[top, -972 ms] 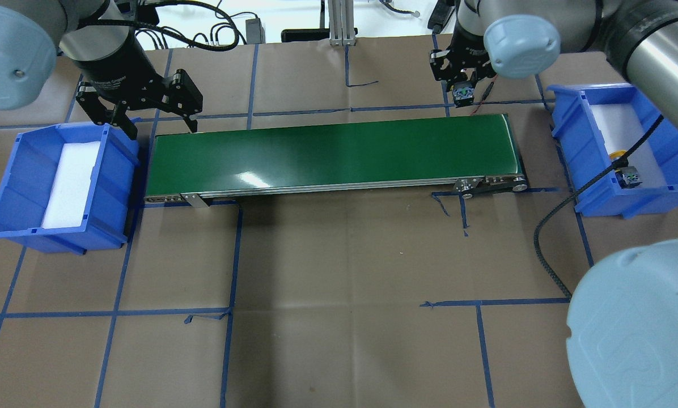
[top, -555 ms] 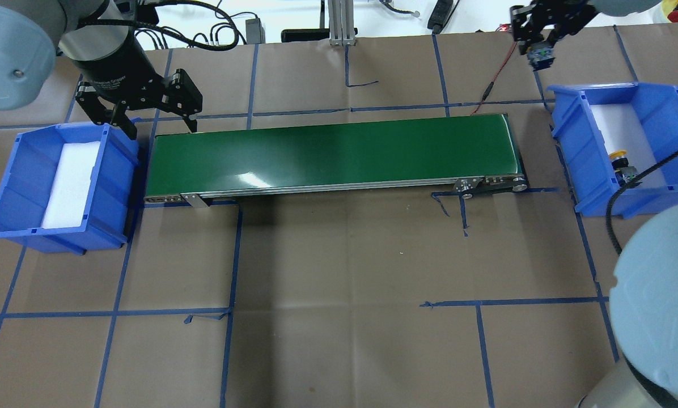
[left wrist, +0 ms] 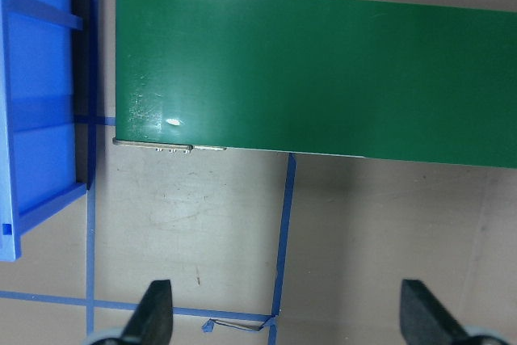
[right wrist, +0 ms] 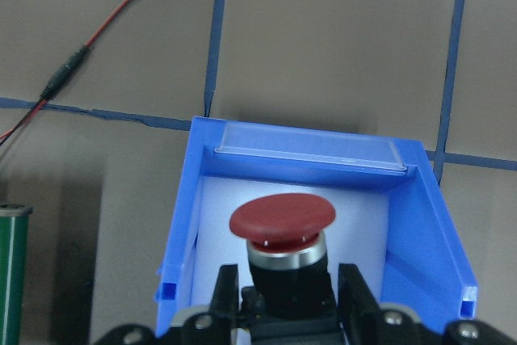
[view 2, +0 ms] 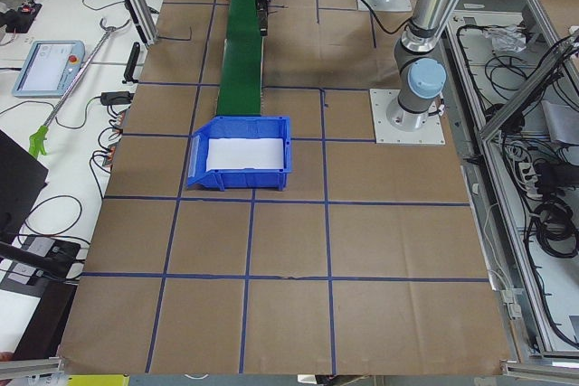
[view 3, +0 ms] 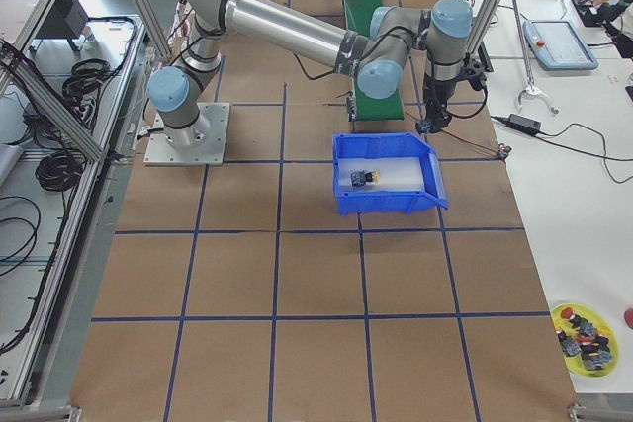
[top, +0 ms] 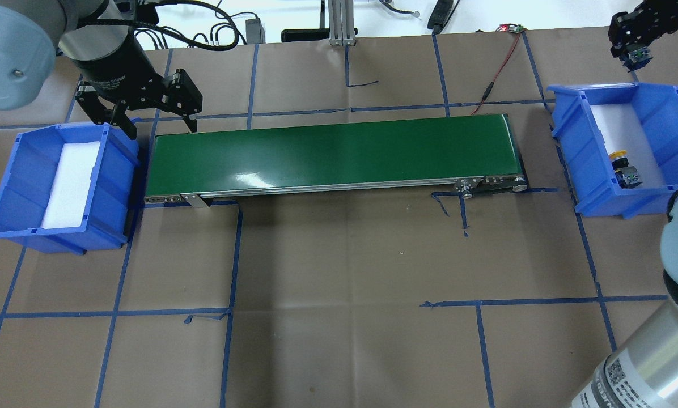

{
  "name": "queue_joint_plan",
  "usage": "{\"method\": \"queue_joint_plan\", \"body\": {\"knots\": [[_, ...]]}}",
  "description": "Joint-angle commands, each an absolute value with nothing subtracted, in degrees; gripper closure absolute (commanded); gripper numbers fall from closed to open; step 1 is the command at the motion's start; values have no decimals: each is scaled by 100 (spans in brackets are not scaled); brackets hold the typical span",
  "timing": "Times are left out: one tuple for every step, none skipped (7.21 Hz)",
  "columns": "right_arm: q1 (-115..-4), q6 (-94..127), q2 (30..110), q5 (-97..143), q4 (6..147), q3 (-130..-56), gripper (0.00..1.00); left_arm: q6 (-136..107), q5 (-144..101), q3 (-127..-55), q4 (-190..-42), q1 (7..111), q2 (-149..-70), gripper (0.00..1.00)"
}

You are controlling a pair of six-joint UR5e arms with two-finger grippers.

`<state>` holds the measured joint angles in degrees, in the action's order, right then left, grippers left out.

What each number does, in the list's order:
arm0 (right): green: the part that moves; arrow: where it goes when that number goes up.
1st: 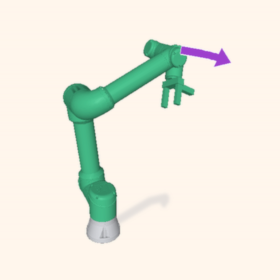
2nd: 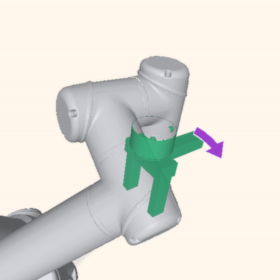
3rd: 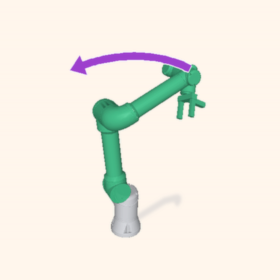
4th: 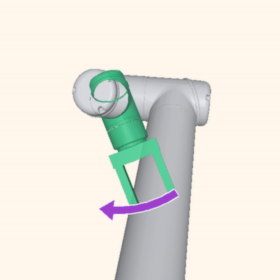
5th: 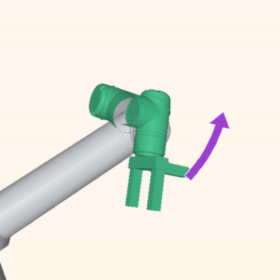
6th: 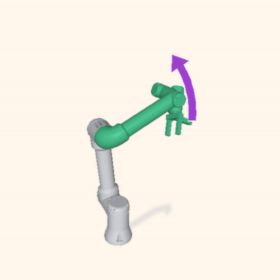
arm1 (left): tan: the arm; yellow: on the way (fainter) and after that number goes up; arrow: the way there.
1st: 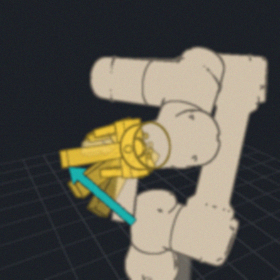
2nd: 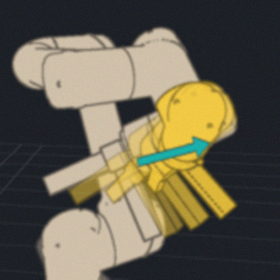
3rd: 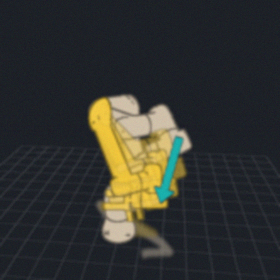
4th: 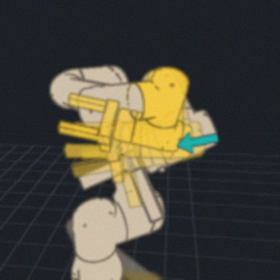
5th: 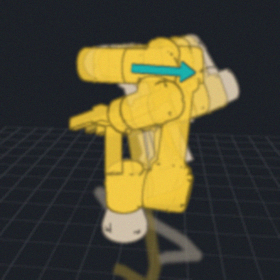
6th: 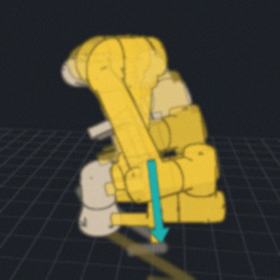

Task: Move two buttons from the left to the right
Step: 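Lift the red button and carry it to the blue bin near the right arm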

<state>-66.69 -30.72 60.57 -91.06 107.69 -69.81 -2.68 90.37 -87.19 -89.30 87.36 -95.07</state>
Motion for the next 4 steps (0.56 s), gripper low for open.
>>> {"method": "queue_joint_plan", "body": {"knots": [[-6321,-3121,6038,-9027,10793,-7415,96,-264,9044,-8719,-8930,8736,-9501,0],[-6276,-2946,6055,-8765,10880,-7740,97,-272,9044,-8719,-8930,8736,-9510,0],[-6249,-2588,6056,-8711,11159,-7969,97,-272,9044,-8719,-8930,8736,-9510,0],[-6240,-2593,6073,-8701,11467,-8233,97,-272,9044,-8719,-8930,8736,-9510,0]]}}
